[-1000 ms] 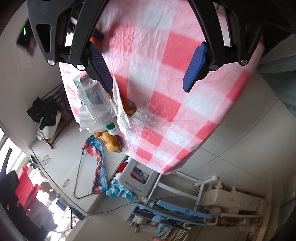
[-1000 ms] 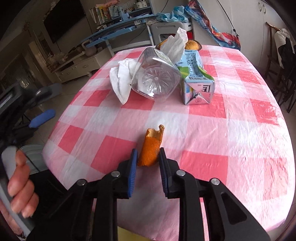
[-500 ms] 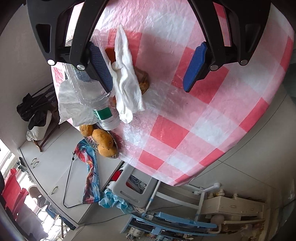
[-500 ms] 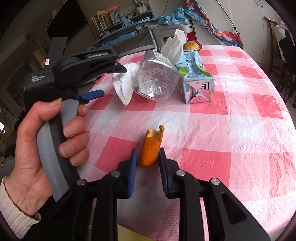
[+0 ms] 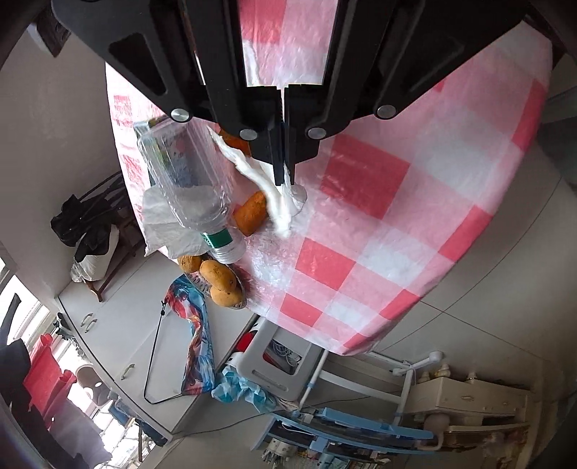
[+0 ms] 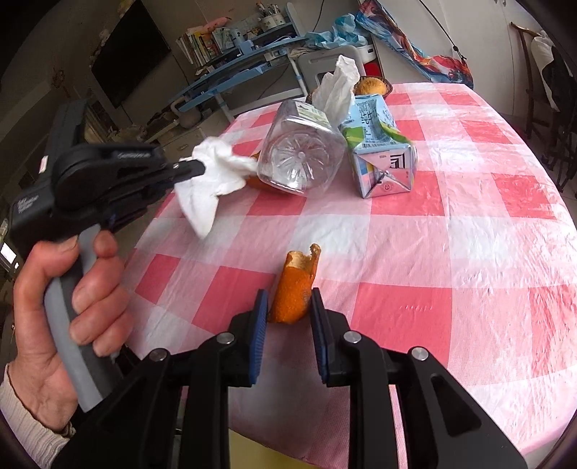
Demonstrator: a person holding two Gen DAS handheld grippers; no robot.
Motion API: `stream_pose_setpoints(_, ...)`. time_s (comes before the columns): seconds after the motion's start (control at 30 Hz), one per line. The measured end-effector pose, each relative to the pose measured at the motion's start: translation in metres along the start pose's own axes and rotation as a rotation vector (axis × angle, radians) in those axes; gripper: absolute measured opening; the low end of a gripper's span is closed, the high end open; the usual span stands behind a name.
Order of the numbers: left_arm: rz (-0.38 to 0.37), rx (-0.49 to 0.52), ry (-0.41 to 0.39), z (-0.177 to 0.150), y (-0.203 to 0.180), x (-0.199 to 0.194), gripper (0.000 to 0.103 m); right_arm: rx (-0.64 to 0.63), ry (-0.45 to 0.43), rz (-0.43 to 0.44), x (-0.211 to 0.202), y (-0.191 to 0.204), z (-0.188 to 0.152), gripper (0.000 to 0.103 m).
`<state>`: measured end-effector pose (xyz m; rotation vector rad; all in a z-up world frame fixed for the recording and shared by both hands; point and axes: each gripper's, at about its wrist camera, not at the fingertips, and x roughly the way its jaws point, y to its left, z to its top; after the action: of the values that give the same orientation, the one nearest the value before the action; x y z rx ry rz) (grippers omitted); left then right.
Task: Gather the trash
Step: 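Carry the tissue and the orange peel with both tools over the basin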
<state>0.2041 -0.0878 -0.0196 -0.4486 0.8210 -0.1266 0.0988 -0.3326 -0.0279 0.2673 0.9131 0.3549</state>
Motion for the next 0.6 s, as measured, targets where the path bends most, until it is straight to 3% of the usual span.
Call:
stream_pose_setpoints(0.3,-0.009,0.083,-0.02,-0.046,0.018,-0.087,0.002,-0.045,-0.064,0.032,-0.022,0.021,-0.004,0.024)
stream_pose_setpoints(0.6,-0.025,0.19,-0.013,-0.089,0.015,-0.15,0.002,-0.067,-0.086,0.063,-0.048,0.041,-0.035,0.024)
